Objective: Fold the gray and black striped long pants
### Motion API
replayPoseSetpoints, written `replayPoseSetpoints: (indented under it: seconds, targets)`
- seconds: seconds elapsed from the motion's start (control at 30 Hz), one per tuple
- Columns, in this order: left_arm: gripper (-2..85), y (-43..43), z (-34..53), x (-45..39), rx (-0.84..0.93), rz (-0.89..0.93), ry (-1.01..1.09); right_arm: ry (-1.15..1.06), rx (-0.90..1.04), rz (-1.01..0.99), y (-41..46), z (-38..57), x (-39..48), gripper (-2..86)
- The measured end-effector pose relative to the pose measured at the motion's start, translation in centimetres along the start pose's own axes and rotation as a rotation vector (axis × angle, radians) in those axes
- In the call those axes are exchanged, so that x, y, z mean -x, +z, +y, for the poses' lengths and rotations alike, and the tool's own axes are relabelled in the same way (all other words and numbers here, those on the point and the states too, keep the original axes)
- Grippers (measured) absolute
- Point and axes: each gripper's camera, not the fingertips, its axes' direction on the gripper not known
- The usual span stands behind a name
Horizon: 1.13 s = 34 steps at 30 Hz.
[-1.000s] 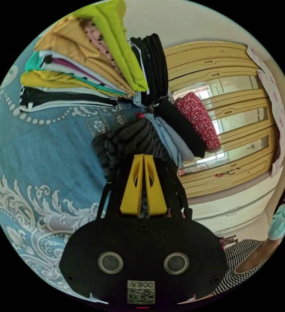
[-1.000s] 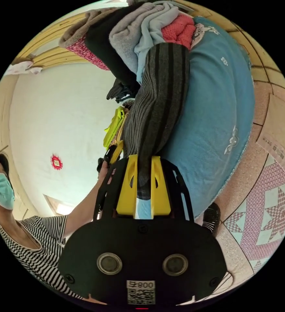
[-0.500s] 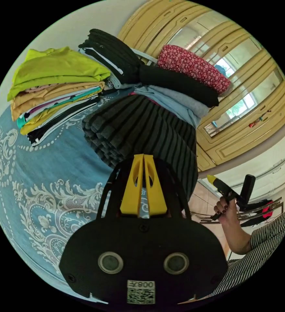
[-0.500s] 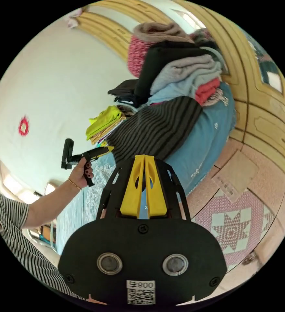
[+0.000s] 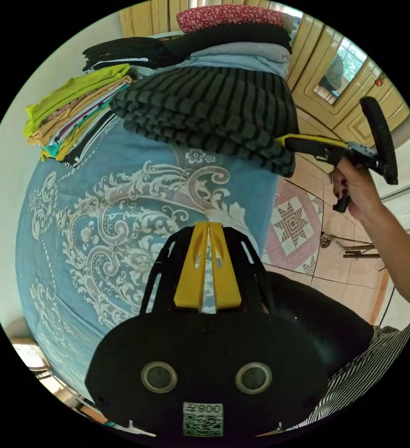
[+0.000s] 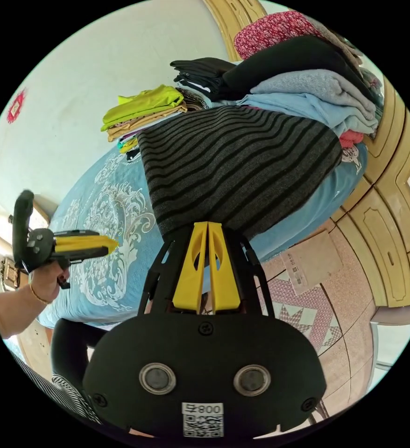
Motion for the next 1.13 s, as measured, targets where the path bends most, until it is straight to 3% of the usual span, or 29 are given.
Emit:
replayPoseSetpoints:
  seconds: [0.03,0.2,0.4,0.63,0.77,1.13]
  targets:
    - [0.3,1.3,0.9,0.0,0.075,-0.019,0.005,0.002,0.004,0.009,0.2,-0.6,0.8,0.2]
    - [0.1,0.9,2.8,1.5,-0.017,0.031,-0.072,-0.04,0.03,0.1,0.2,-3.3,4.9,0.2]
    - [0.1,-0.2,3.3,4.6,-0.048,0.098,0.046,-0.031,-0.218,0.008,-4.4,-8.0,9.1,0.4]
    - [0.3,-3.7,4.0,12.8,-0.303,0.413,0.25,-0.174,-0.318,-0.02,1.5,-23.9,18.9,3.3]
    - [0.5,-7.1,6.2,18.2,-0.38,0.523,0.137,-0.185,-0.294,-0.036,4.0,-34.3,23.1,5.8]
    - [0.7,-16.0,2.4,31.3,-0.269,0.661,-0.171,-0.286,-0.276,0.121,3.4,-63.3,29.6,9.4]
